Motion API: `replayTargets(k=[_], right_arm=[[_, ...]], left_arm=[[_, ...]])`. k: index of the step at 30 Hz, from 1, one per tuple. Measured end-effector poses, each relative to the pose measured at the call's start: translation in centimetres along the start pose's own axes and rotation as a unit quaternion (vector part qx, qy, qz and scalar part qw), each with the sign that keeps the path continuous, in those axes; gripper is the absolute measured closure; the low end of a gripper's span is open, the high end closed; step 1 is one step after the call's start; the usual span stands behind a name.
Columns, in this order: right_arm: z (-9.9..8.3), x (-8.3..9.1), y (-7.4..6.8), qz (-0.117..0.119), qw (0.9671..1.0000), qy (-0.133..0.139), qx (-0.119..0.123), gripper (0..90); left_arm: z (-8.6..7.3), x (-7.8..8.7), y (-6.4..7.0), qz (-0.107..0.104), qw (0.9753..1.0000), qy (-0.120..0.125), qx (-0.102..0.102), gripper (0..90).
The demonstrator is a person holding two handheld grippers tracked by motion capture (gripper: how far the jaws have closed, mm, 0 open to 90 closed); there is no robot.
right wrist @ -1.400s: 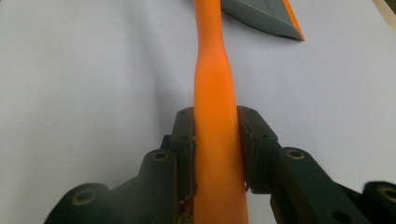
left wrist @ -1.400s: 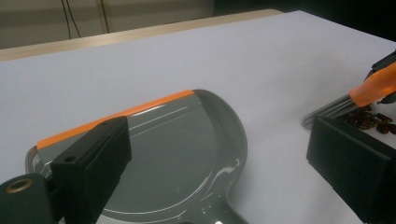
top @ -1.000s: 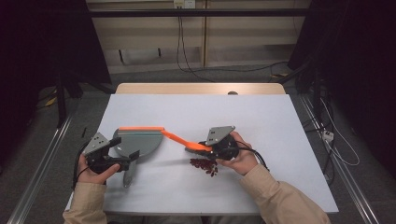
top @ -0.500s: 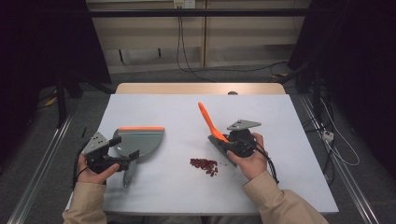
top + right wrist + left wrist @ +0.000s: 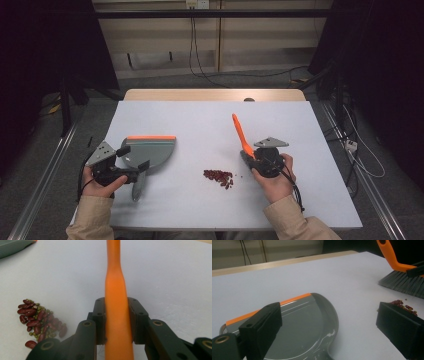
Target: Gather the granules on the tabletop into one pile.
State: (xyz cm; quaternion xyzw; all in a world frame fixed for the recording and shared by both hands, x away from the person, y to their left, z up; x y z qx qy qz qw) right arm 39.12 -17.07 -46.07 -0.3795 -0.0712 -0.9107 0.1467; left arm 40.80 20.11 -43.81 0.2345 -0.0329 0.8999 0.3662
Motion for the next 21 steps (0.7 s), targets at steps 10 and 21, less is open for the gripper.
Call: replayTargets(k=[10,21], right_arm=[[0.1,-0.4,-2.3,-0.016,0.9999,0.004,0.003,71.0],[0.7,-1.0,-4.6,-0.010,0.9997,0.019,-0.009,70.9]], left_arm=[[0.1,-0.1,0.2,0.000,1.0000,-0.001,-0.002,6.2],[0.1,0.0,0.2,0.001,1.0000,-0.001,-0.003,6.3]])
Point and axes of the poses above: each handheld gripper's, and its own axes: x roughly backward along the jaws, z roughly out of its top, y roughly to its right, the point moved 8 cm from there along -x, roughly forward along the jaws, and after that the axes turned 3 degrees about -y, right-handed, at the moved point
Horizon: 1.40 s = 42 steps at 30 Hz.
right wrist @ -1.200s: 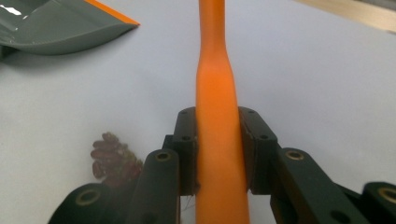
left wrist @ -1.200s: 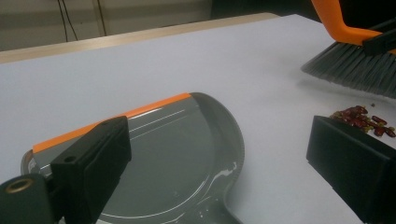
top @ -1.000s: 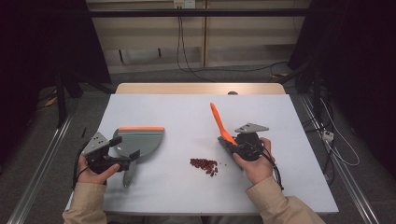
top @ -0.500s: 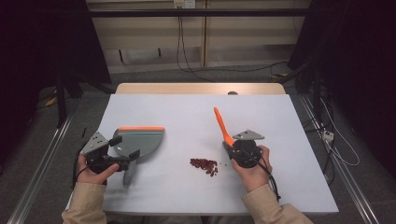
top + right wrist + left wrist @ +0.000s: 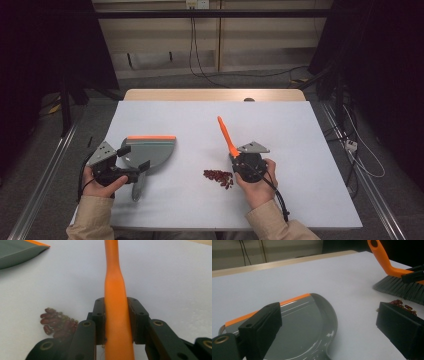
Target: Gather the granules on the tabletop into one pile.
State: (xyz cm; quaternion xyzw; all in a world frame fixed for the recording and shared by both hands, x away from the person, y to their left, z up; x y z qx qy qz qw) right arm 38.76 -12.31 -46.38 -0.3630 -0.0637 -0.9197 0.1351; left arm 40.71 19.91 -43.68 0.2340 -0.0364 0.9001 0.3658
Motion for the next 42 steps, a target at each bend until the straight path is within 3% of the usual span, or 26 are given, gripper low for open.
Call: replayTargets(k=[7,17,23,35,42], right_arm=[[0.5,-0.6,-1.3,0.006,1.0000,0.007,0.000,70.9],[0.8,-0.5,-2.1,0.026,0.9995,0.013,-0.014,71.1],[1.0,-0.7,-2.5,0.025,0.9995,0.018,-0.006,71.1],[1.5,-0.1,-1.9,0.033,0.9988,0.034,-0.011,71.2],[1.5,0.6,0.0,0.061,0.9975,0.035,-0.009,71.2]], left_arm=[[0.0,0.0,0.0,0.000,1.0000,-0.001,-0.001,6.2],[-0.1,0.0,0.0,0.001,1.0000,-0.003,-0.002,6.2],[-0.1,0.0,-0.1,0.002,1.0000,-0.003,-0.004,6.2],[-0.1,0.0,0.0,0.001,1.0000,-0.005,-0.004,6.1],[-0.2,0.1,0.3,-0.002,0.9999,-0.008,-0.007,6.1]])
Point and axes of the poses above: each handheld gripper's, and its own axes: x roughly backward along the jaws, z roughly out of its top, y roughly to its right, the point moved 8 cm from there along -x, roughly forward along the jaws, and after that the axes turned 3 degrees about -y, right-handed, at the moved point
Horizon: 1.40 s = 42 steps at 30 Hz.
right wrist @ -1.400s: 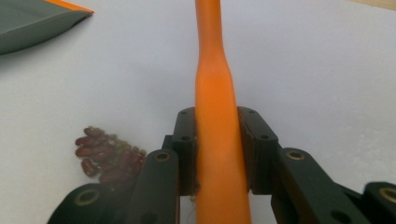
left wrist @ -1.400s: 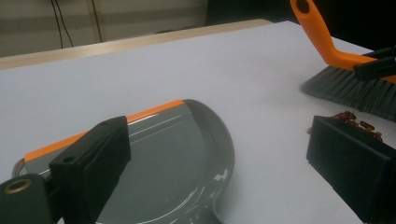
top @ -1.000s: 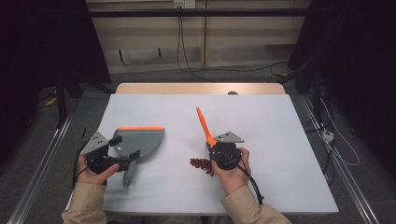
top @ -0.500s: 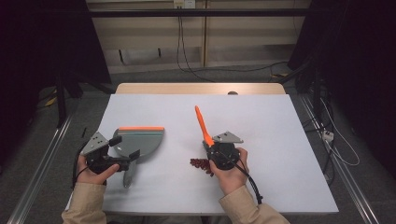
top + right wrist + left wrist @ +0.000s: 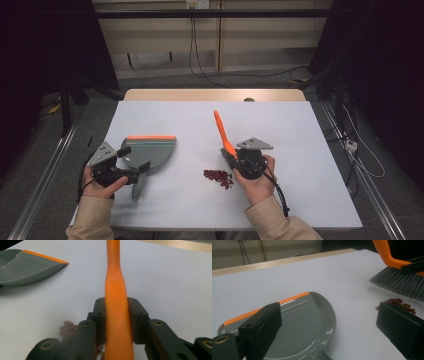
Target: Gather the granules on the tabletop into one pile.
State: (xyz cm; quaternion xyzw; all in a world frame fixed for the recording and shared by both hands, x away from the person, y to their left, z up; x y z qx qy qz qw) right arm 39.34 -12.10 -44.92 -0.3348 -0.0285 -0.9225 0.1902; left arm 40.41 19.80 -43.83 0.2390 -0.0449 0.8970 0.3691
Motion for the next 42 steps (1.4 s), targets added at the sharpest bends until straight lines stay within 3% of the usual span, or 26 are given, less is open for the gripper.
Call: replayTargets(k=[7,13,17,20,25,33,38,42], right_arm=[[-0.9,-0.4,1.2,-0.018,0.9996,-0.007,-0.018,71.2],[-0.7,-1.6,-0.6,-0.018,0.9997,-0.005,-0.016,71.1],[-0.4,-2.1,-1.9,-0.001,0.9998,-0.003,-0.019,71.1],[-0.2,-2.4,-2.2,-0.004,0.9999,-0.001,-0.013,71.2],[0.0,-2.3,-1.6,0.006,0.9995,0.007,-0.031,71.2],[0.5,-0.6,-0.6,0.022,0.9995,0.023,-0.007,71.2],[0.2,0.4,1.0,0.031,0.9992,0.023,0.005,71.2],[-0.3,0.9,2.3,0.044,0.9988,0.021,0.000,71.2]], left_arm=[[-0.1,-0.2,0.2,0.000,1.0000,-0.004,0.001,6.1],[-0.1,-0.1,0.0,0.000,1.0000,-0.002,0.001,6.2],[-0.1,0.0,-0.1,0.001,1.0000,0.001,0.002,6.2],[-0.1,0.1,-0.1,0.001,1.0000,0.001,0.005,6.2],[-0.2,0.0,-0.1,0.002,1.0000,-0.004,0.001,6.1],[-0.5,0.0,0.4,-0.003,0.9999,-0.016,-0.005,6.1],[-1.1,-0.1,1.0,-0.006,0.9994,-0.033,-0.009,6.1],[-1.7,-0.1,1.3,-0.005,0.9989,-0.046,-0.007,6.4]])
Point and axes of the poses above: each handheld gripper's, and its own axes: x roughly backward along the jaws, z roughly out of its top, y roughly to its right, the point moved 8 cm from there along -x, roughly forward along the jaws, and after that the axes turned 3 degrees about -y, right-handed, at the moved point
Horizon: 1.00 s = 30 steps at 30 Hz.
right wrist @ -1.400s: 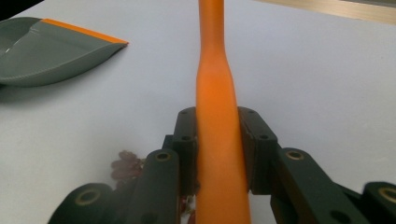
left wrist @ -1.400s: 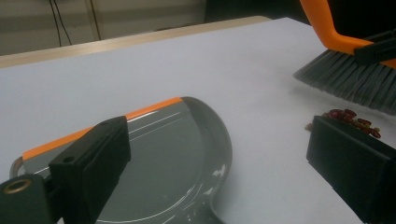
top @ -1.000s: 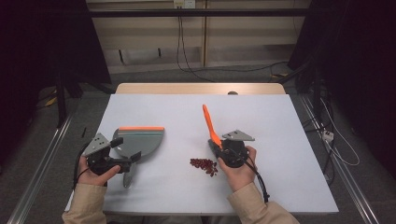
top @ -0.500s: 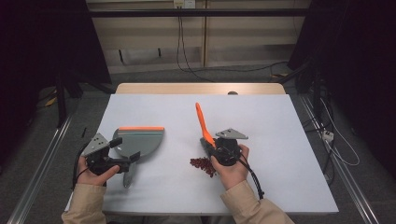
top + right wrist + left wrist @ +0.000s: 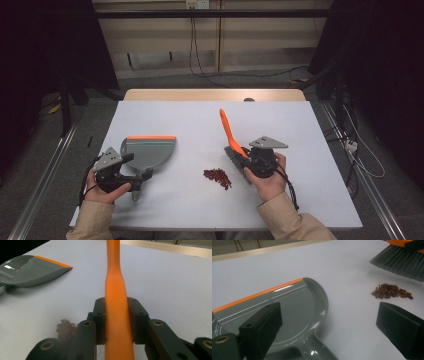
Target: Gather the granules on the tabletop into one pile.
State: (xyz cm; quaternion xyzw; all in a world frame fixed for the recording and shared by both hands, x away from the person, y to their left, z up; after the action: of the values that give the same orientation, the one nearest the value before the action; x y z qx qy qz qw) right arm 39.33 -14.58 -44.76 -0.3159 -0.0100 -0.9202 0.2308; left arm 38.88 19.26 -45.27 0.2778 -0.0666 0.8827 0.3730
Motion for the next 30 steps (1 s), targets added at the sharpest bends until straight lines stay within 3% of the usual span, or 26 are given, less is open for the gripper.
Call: replayTargets(k=[13,17,23,30], right_arm=[[-0.2,1.2,3.1,0.026,0.9996,0.002,0.005,71.2],[-0.1,1.3,3.4,0.038,0.9991,0.005,0.018,71.3],[0.0,1.1,4.0,0.031,0.9987,0.003,0.040,71.3],[-0.1,1.0,4.0,0.032,0.9985,0.000,0.045,71.3]], left_arm=[[-1.6,0.4,0.0,0.030,0.9992,-0.027,0.004,7.4],[-1.9,0.5,-0.1,0.035,0.9989,-0.030,0.006,7.4],[-2.3,0.7,-0.4,0.042,0.9985,-0.035,0.013,7.5],[-2.9,0.5,-0.5,0.050,0.9974,-0.045,0.025,7.5]])
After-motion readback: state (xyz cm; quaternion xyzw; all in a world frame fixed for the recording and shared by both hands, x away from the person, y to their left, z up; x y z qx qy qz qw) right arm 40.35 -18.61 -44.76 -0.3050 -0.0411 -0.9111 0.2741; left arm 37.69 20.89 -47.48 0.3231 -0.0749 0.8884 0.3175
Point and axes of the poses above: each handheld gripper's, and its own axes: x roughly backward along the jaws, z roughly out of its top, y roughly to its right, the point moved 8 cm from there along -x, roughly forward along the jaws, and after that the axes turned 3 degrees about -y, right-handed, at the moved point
